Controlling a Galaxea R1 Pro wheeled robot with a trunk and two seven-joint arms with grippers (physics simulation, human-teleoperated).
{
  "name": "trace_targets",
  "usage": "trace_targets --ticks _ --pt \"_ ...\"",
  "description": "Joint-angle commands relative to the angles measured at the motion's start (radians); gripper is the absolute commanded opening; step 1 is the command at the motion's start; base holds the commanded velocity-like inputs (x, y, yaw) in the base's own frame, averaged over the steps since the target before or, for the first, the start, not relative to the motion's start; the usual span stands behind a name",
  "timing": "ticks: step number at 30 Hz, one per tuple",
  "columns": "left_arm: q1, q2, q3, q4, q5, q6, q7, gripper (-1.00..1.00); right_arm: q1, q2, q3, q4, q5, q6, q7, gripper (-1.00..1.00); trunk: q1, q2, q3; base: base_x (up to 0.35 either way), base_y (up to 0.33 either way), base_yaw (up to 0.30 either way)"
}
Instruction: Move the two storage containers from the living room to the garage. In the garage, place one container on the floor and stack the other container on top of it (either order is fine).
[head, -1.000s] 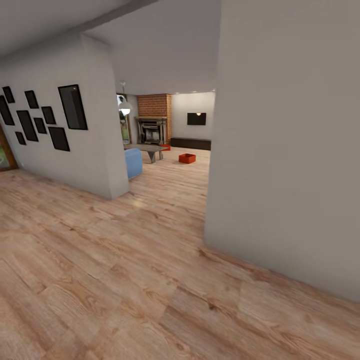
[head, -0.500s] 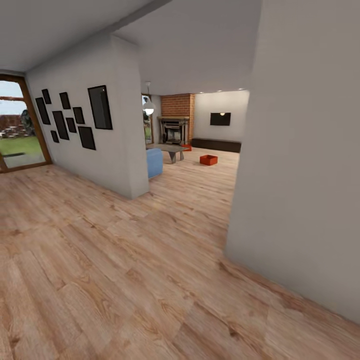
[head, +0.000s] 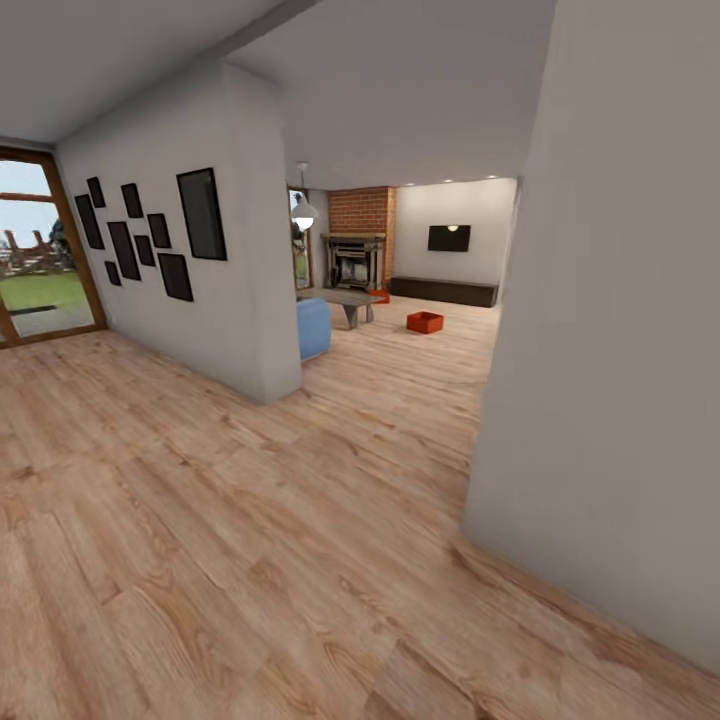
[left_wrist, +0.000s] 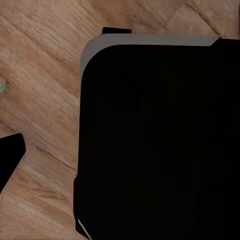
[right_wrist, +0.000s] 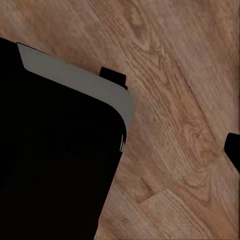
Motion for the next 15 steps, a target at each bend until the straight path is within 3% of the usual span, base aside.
trace_targets --ticks 1,15 --pt "0.0 0.0 0.0 0.0 0.008 -0.002 -0.001 1.0 -0.001 0.0 0.009 0.003 -0.01 -0.006 0.0 1.0 0.001 0.0 -0.001 0.322 0.0 0.0" --pt "0.0 0.0 0.0 0.0 0.008 -0.002 -0.001 1.0 -0.001 0.001 0.009 0.003 -0.007 -0.006 0.0 1.0 0.001 0.0 -0.001 0.322 0.0 0.0"
